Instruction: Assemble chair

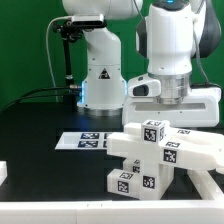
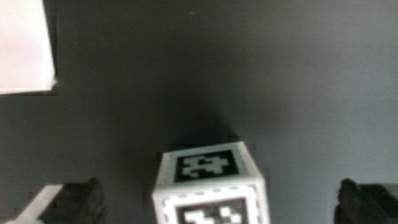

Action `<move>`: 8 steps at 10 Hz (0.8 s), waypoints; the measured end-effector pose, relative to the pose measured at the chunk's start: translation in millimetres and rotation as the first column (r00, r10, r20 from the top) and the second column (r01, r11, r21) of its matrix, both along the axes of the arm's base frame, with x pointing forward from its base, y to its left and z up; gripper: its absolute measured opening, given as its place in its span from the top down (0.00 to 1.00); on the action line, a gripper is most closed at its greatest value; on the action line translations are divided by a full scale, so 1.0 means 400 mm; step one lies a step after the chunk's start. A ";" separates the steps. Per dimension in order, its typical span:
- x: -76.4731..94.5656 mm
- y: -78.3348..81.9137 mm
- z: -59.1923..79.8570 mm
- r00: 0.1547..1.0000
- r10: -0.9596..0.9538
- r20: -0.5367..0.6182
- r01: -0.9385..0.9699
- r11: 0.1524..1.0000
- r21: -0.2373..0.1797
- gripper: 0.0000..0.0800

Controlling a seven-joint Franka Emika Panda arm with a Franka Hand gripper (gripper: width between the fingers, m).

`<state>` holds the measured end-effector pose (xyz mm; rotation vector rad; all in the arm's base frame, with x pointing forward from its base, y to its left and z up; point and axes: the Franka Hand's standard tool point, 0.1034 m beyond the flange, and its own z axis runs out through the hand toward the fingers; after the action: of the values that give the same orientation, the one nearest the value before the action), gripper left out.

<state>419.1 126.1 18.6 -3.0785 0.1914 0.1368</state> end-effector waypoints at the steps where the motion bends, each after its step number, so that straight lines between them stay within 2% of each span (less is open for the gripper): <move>1: 0.005 -0.002 -0.010 1.000 0.000 0.020 0.000 1.000 -0.005 0.19; 3: 0.011 -0.001 -0.014 0.999 0.002 0.042 -0.002 1.000 -0.008 0.19; 5: 0.011 -0.001 -0.014 0.999 0.002 0.042 -0.001 1.000 -0.008 0.51; 6: 0.012 -0.001 -0.014 0.999 0.002 0.043 -0.001 1.000 -0.008 0.51; 7: 0.012 -0.001 -0.014 0.999 0.002 0.043 -0.001 1.000 -0.008 0.64; 8: 0.012 -0.001 -0.014 0.999 0.002 0.043 -0.001 1.000 -0.008 0.64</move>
Offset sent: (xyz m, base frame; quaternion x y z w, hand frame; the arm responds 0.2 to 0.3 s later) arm 0.0000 0.0000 0.0000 0.0000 0.0000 0.0000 1.0000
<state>423.8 125.7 13.0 -3.0862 0.1881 0.0700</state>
